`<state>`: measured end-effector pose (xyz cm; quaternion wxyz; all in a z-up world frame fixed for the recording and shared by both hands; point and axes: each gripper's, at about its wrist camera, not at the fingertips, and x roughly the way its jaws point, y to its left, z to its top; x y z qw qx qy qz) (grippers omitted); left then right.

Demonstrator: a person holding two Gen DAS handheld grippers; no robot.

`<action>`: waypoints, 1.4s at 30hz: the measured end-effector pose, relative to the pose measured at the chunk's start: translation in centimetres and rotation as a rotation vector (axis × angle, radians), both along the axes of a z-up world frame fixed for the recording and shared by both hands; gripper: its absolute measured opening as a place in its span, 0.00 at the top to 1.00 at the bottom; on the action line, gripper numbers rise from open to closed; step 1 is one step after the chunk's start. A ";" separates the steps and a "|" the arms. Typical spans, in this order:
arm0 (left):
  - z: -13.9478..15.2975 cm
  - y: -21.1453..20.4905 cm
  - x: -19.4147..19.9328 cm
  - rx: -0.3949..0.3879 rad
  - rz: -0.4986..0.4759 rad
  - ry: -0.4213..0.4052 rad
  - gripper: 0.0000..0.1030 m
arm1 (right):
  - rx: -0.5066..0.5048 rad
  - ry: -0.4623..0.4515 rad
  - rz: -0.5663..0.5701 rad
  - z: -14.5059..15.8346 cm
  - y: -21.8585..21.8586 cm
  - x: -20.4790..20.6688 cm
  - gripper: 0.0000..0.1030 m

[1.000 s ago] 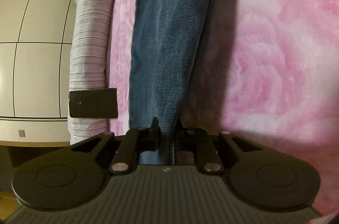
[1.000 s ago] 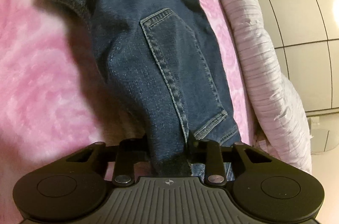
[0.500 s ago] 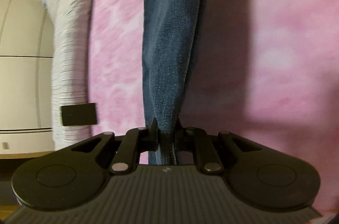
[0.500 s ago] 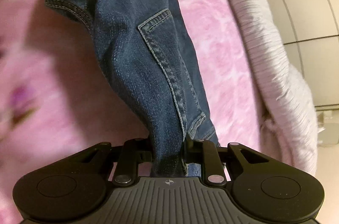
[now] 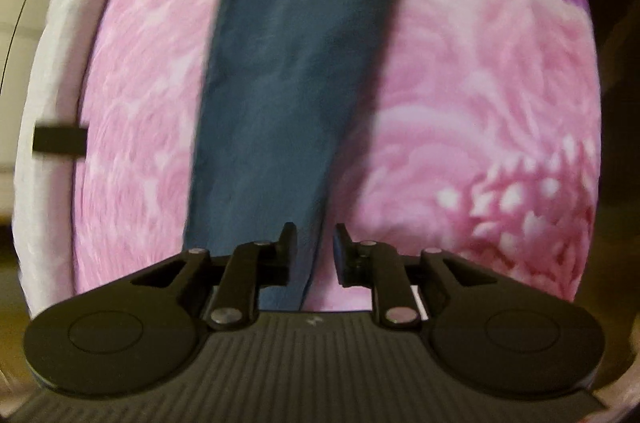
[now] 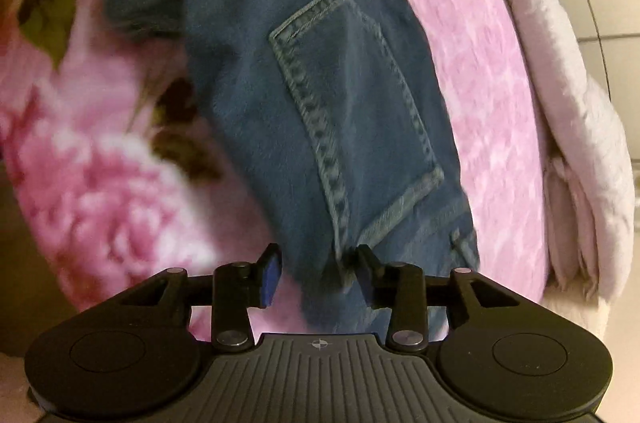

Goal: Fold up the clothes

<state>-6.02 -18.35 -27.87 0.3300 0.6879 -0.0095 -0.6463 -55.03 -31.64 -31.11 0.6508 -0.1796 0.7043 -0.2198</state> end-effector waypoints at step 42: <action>-3.8 -22.5 1.8 0.205 0.305 0.322 0.92 | 0.629 -0.364 -0.040 -1.1 -26.1 11.3 0.90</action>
